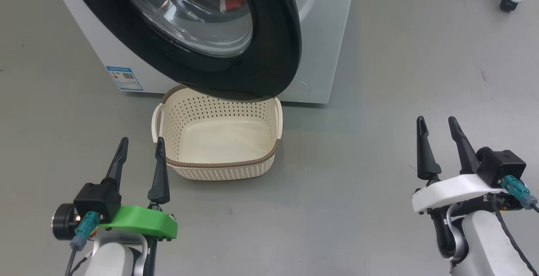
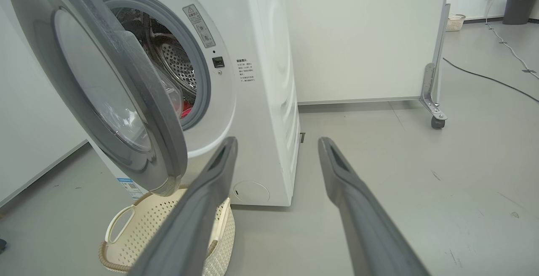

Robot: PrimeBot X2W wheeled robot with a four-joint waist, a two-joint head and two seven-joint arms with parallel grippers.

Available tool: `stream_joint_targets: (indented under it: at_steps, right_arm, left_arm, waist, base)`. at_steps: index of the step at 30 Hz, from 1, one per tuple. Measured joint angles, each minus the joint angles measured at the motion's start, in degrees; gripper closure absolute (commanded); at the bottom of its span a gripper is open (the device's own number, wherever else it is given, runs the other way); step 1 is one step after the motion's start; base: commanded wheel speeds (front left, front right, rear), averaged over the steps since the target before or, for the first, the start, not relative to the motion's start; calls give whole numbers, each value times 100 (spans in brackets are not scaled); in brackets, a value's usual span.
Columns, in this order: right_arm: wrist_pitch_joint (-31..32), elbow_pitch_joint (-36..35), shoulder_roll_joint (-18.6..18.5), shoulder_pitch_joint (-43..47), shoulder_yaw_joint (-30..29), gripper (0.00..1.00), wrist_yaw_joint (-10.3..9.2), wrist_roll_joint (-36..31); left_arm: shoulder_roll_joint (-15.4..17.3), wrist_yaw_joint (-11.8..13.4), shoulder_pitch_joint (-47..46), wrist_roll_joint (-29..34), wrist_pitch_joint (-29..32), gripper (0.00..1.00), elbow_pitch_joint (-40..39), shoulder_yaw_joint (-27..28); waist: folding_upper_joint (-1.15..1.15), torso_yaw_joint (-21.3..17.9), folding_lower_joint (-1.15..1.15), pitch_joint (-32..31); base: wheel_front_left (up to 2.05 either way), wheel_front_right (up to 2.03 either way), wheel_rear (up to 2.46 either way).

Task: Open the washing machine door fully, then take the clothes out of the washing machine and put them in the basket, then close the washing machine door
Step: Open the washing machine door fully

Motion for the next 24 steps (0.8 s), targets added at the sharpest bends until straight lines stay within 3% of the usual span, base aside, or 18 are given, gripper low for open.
stream_joint_targets:
  at_steps: [24]
  right_arm:
    - [0, -29, 45, 144, -57, 0, 49, -153]
  left_arm:
    - [0, -11, 54, 0, 0, 0, 19, -21]
  waist:
    - [0, 46, 0, -99]
  base:
    - [0, 0, 0]
